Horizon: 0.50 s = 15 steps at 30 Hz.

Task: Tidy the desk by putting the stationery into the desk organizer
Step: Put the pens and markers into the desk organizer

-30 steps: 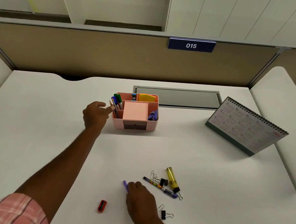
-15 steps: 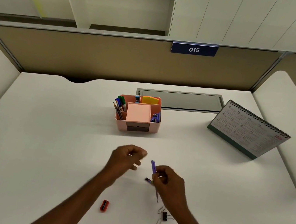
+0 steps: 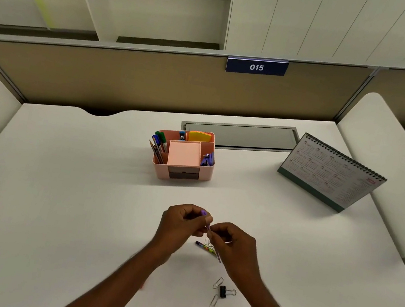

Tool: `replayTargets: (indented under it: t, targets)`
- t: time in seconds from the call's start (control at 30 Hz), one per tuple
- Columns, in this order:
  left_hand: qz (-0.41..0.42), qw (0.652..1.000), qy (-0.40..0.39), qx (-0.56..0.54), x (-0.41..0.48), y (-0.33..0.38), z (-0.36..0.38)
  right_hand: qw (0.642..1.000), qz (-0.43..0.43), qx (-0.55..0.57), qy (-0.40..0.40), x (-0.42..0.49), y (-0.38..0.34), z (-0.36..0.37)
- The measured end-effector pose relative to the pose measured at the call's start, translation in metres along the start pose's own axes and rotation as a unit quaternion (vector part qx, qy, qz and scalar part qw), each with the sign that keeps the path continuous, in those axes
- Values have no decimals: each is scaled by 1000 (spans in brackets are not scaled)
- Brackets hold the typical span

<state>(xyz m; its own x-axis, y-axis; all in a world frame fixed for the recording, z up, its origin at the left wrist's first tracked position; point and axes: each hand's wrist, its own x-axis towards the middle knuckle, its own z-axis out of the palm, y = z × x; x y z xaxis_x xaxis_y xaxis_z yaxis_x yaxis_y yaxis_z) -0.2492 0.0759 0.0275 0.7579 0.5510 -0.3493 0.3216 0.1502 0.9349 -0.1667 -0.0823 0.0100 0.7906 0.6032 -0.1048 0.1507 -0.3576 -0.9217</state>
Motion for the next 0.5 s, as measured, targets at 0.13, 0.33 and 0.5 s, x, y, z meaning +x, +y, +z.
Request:
replayTargets:
  t: [0.13, 0.33, 0.5]
  targets:
    - [1, 999, 33, -9, 7, 7, -5, 999, 12, -26, -18, -3, 11, -3]
    - [39, 994, 102, -9, 29, 35, -19, 968, -3, -247, -37, -15, 47, -9]
    - [105, 982, 159, 17, 61, 70, -35, 904, -28, -420, -78, -30, 67, -6]
